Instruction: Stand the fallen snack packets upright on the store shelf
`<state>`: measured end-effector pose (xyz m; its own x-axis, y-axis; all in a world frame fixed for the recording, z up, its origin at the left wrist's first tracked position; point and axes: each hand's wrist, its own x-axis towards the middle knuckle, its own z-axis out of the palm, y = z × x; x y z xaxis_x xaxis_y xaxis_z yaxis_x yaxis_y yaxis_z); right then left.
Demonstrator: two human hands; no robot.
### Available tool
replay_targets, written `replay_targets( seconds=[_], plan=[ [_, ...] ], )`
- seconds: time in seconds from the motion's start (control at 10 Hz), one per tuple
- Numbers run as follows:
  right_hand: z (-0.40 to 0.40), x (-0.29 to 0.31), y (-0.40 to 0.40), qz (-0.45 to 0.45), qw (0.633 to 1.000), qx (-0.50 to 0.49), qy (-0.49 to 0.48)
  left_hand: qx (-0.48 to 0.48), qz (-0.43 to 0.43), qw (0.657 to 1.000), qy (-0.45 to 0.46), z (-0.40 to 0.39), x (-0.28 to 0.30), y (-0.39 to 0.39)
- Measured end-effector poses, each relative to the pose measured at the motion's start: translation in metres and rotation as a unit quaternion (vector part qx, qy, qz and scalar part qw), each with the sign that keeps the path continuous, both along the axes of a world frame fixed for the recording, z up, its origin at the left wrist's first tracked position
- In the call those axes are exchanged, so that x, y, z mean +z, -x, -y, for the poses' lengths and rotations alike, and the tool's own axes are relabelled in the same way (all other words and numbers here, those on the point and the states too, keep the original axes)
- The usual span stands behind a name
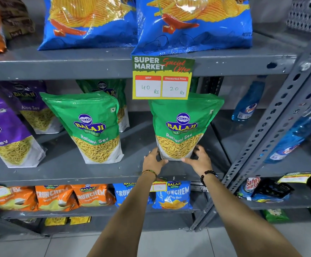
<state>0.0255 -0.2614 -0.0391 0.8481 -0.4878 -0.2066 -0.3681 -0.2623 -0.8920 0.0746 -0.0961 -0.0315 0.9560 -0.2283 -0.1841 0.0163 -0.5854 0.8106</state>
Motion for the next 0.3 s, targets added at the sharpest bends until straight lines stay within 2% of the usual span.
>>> replay_targets(
  seconds=[0.2, 0.3],
  plan=[
    [-0.0006, 0.0006, 0.0022, -0.01, 1.0, 0.012, 0.0, -0.003, -0.017, 1.0, 0.005, -0.0019, 0.0034, 0.0016],
    [-0.0023, -0.007, 0.0012, -0.003, 0.999, 0.019, 0.033, -0.003, -0.021, 1.0, 0.012, -0.0026, 0.0021, 0.0008]
  ],
)
